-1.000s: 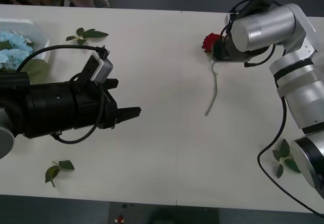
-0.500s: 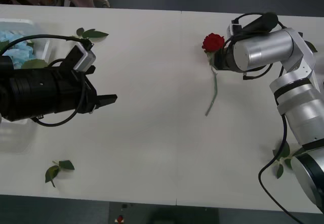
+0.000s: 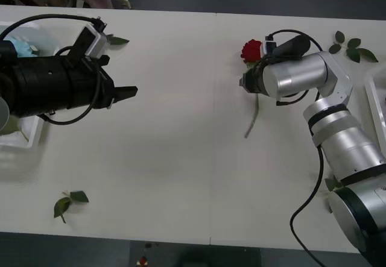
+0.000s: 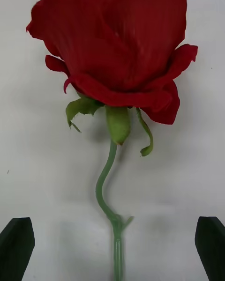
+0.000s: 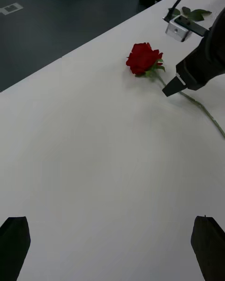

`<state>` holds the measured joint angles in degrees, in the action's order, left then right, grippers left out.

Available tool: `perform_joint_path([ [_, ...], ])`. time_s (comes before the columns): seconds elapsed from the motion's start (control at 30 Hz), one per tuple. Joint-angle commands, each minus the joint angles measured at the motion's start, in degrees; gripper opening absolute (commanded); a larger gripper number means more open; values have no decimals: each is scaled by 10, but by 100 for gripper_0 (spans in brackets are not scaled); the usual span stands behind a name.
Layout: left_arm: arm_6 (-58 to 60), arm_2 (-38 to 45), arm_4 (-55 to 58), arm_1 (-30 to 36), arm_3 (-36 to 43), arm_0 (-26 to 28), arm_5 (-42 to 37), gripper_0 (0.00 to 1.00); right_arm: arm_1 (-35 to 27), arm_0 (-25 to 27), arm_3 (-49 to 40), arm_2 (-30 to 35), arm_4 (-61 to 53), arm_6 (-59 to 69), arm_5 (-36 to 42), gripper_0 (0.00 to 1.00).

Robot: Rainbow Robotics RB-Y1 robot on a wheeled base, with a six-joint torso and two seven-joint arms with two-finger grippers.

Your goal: Put the red flowers into the right box and the blue flowers into the left box

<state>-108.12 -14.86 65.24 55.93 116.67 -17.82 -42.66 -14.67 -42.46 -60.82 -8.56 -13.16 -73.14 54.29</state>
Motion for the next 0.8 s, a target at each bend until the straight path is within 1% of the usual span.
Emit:
perform_joint_path([
  [0.03, -9, 0, 4, 1, 4, -8, 7, 100, 5, -13, 7, -2, 8, 20, -19, 100],
  [0.27, -10, 0, 5, 1, 4, -8, 7, 100, 6, -13, 16, -5, 8, 20, -28, 100],
  [0.5, -10, 0, 5, 1, 4, -8, 7, 100, 6, -13, 26, -11, 7, 20, -33, 90],
  [0.6, -10, 0, 5, 1, 4, -8, 7, 100, 6, -13, 30, -11, 8, 20, -33, 83],
  [0.8, -10, 0, 5, 1, 4, -8, 7, 100, 6, -13, 43, -15, 8, 19, -49, 82],
])
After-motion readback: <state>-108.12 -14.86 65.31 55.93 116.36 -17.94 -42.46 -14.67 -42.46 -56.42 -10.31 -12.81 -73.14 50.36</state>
